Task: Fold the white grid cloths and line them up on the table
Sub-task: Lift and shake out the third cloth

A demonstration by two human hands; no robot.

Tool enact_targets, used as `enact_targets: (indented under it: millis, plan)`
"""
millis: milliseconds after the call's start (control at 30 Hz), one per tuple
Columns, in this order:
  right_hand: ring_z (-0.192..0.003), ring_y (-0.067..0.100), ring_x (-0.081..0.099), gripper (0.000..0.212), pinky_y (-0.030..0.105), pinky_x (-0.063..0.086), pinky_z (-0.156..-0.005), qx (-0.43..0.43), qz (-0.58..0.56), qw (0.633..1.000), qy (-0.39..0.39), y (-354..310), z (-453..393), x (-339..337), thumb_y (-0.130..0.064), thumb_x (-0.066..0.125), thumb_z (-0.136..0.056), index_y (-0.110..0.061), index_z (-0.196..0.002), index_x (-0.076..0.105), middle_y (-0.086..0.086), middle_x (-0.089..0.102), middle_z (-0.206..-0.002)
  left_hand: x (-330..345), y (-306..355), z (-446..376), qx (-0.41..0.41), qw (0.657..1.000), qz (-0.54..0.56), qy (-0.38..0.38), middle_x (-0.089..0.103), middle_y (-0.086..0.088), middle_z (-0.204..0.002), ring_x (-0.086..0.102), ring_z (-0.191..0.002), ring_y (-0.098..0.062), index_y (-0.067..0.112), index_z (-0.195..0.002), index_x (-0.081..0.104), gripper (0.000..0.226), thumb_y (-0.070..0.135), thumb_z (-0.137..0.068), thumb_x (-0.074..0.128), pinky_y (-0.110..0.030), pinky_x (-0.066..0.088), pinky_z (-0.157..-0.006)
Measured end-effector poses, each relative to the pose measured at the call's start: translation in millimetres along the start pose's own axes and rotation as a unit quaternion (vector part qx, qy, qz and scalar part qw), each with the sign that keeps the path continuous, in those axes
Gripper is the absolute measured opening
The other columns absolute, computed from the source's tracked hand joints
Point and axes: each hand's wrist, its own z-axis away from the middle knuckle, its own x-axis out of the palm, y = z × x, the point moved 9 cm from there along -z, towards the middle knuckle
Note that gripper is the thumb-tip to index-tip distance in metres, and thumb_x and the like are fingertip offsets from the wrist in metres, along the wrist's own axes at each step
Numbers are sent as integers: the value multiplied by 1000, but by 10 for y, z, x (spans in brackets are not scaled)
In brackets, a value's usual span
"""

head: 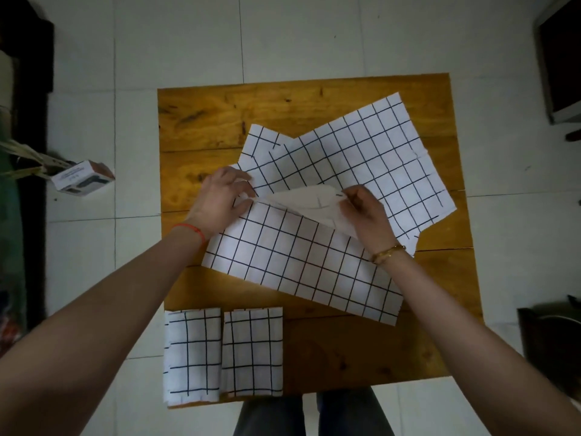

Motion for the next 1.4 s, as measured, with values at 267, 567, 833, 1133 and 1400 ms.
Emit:
enact_targets:
  millis: [267, 567, 833, 1133, 1400]
  plan:
    - [-76, -8, 49, 33, 4, 41, -55, 9, 98, 995, -28, -223, -23, -295, -29, 61, -89, -14, -108, 39, -18, 48, -89, -360, 271, -112, -13, 1000, 16, 23, 65, -4, -76, 59, -71, -25, 13, -99, 60, 14, 24, -94, 53, -35, 40, -86]
    - [-49, 6, 35, 34, 17, 27, -49, -133, 202, 967, 80, -1011, 160, -807, -33, 42, -98, -9, -74, 49, 9, 45, -55, -1030, 604, 46, -5, 998, 44, 35, 69, -3, -87, 64, -80, -23, 17, -99, 61, 28, 38, -84, 49, -40, 53, -71]
    - [-52, 16, 35, 39, 34, 30, -54, -125, 260, 955, 72, -1546, 488, -1363, -20, 52, -93, -16, -57, 38, -3, 34, -51, -1707, 966, 375, -12, 996, 17, 89, 69, -4, -95, 63, -84, -20, 9, -97, 70, 13, 17, -86, 67, -34, 51, -73]
    - [-77, 31, 61, 18, 36, 51, -69, -158, 360, 914, 103, -1885, 953, -1966, -23, 57, -90, -10, -85, 67, 12, 69, -80, -2416, 1518, 823, -1, 980, 35, 198, 66, 0, -89, 60, -81, -15, 15, -93, 68, 9, 23, -90, 66, -31, 50, -75]
    - [-79, 28, 61, 20, 40, 53, -71, -175, 397, 897, 83, -2156, 1387, -2239, -26, 54, -92, -11, -89, 67, 11, 69, -81, -2764, 2052, 1237, 3, 974, 79, 213, 69, 10, -91, 67, -86, -10, 16, -95, 72, 11, 23, -88, 68, -25, 52, -83]
